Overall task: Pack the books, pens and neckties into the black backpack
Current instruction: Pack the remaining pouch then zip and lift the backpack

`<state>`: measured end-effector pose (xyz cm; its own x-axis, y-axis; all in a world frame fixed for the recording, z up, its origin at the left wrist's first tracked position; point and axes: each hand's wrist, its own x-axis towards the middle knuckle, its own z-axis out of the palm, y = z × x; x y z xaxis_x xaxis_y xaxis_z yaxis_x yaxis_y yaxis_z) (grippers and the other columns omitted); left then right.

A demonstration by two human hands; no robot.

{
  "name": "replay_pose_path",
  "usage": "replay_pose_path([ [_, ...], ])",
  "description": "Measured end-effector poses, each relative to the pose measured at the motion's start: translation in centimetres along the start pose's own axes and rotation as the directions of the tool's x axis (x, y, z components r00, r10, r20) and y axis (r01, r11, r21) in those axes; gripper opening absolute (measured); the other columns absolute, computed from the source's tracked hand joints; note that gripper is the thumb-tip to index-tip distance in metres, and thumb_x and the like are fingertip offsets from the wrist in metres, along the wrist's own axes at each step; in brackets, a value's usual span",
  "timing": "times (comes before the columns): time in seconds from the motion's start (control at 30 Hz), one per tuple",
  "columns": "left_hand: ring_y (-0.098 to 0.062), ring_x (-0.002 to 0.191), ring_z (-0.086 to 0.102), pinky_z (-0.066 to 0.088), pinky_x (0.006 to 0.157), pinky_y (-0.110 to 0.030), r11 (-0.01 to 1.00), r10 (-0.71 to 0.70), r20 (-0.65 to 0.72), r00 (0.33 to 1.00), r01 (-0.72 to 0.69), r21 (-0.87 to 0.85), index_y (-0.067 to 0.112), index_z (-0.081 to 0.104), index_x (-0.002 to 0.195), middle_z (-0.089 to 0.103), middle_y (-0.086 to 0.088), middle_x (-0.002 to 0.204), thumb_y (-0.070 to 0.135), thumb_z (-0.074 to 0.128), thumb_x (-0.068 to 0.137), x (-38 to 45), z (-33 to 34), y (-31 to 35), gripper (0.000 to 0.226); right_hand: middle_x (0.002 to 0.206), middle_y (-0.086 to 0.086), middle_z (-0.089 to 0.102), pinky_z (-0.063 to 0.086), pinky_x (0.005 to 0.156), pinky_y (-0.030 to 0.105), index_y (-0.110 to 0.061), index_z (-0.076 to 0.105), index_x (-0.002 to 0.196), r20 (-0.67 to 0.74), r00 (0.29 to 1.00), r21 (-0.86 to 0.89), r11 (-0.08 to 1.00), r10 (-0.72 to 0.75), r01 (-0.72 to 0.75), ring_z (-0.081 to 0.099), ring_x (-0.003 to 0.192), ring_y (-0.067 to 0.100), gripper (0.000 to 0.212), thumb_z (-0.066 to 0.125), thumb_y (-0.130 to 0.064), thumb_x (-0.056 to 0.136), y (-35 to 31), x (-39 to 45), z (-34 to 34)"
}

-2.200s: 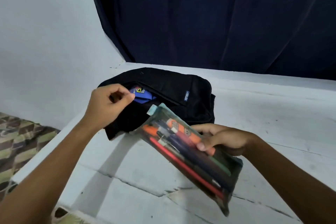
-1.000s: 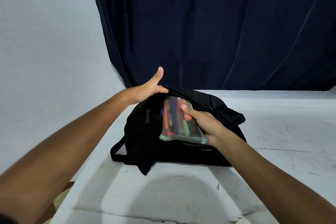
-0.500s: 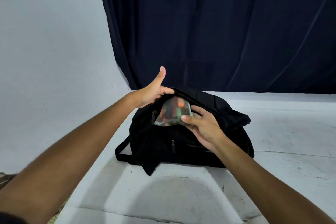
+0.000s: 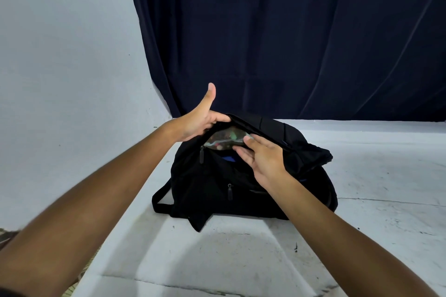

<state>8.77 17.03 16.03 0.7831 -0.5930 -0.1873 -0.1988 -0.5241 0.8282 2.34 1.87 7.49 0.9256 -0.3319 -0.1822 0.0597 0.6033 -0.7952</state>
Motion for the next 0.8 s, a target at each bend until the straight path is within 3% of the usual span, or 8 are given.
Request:
replay_pose_path([
  [0.13,-0.024,0.15,0.016,0.008,0.122,-0.045,1.0,0.013,0.024,1.0,-0.013,-0.012,0.007,0.038,0.147,0.028,-0.01,0.159,0.085,-0.011,0.065,-0.2,-0.5,0.0,0.124,0.122,0.028,0.059,0.057,0.082,0.033,0.012,0.051,0.126,-0.073,0.995,0.107,0.992,0.071,-0.063,0.064,0.106,0.038,0.034,0.054,0.01,0.093,0.1,1.2,1.7],
  [0.27,-0.022,0.146,0.027,0.013,0.121,-0.041,0.999,0.03,0.034,0.999,-0.031,0.028,0.007,0.04,0.146,0.037,-0.01,0.155,0.085,-0.01,0.062,-0.3,-0.8,0.0,0.125,0.11,0.025,0.057,0.046,0.103,0.043,0.011,0.055,0.106,-0.003,0.99,0.16,0.977,0.141,-0.139,0.054,0.121,0.041,0.018,0.041,0.015,0.095,0.4,1.4,2.9],
  [0.33,-0.022,0.147,0.026,0.012,0.122,-0.043,0.999,0.029,0.045,0.999,-0.031,0.031,0.008,0.04,0.146,0.036,-0.009,0.155,0.086,-0.007,0.058,-0.3,-0.8,-0.2,0.128,0.119,0.03,0.053,0.043,0.107,0.046,0.013,0.051,0.115,0.043,0.987,0.16,0.974,0.154,-0.159,0.05,0.125,0.043,0.026,0.036,0.016,0.094,0.6,0.9,2.8],
  [0.4,-0.021,0.148,0.024,0.011,0.123,-0.044,0.999,0.025,0.037,0.999,-0.026,0.03,0.01,0.041,0.146,0.034,-0.008,0.157,0.085,-0.007,0.058,-0.4,-0.6,-0.5,0.126,0.123,0.031,0.053,0.047,0.103,0.044,0.015,0.047,0.126,0.1,0.984,0.118,0.981,0.145,-0.156,0.055,0.12,0.042,0.034,0.035,0.016,0.094,0.8,0.1,2.3],
  [0.5,-0.021,0.149,0.021,0.011,0.122,-0.041,0.998,0.045,0.016,0.999,-0.046,0.03,0.015,0.048,0.143,0.031,-0.002,0.158,0.083,-0.009,0.061,-0.5,-0.1,-1.1,0.12,0.11,0.03,0.064,0.058,0.082,0.038,0.013,0.057,0.112,0.138,0.986,0.002,0.996,0.09,-0.091,0.07,0.098,0.037,0.026,0.039,0.013,0.093,0.4,-1.6,1.2],
  [0.6,-0.015,0.145,0.028,0.017,0.121,-0.037,0.993,0.12,-0.041,0.992,-0.119,0.01,0.028,0.063,0.128,0.039,0.009,0.153,0.083,-0.005,0.067,-1.1,-0.1,-2.6,0.106,0.097,0.028,0.069,0.059,0.065,0.031,0.01,0.062,0.105,0.193,0.977,-0.162,0.985,0.095,-0.064,0.073,0.084,0.034,0.021,0.043,0.008,0.094,0.3,-3.2,0.4],
  [0.7,-0.001,0.127,0.05,0.033,0.113,-0.031,0.972,0.222,-0.247,0.943,-0.235,-0.025,0.027,0.071,0.11,0.06,0.01,0.133,0.07,0.008,0.083,-2.2,-0.4,-4.5,0.081,0.096,0.029,0.07,0.059,0.061,0.029,0.008,0.063,0.106,0.272,0.946,-0.399,0.915,0.177,-0.057,0.073,0.077,0.031,0.018,0.051,-0.001,0.097,1.2,-4.2,0.6],
  [0.8,0.006,0.107,0.061,0.042,0.108,-0.035,0.965,0.224,-0.477,0.85,-0.261,-0.012,0.025,0.072,0.097,0.07,0.012,0.109,0.045,0.033,0.102,-3.1,-0.8,-7.7,0.045,0.091,0.026,0.071,0.058,0.056,0.028,0.006,0.065,0.102,0.284,0.939,-0.552,0.834,0.195,-0.006,0.073,0.07,0.03,0.018,0.057,-0.01,0.097,2.7,-3.9,1.9],
])
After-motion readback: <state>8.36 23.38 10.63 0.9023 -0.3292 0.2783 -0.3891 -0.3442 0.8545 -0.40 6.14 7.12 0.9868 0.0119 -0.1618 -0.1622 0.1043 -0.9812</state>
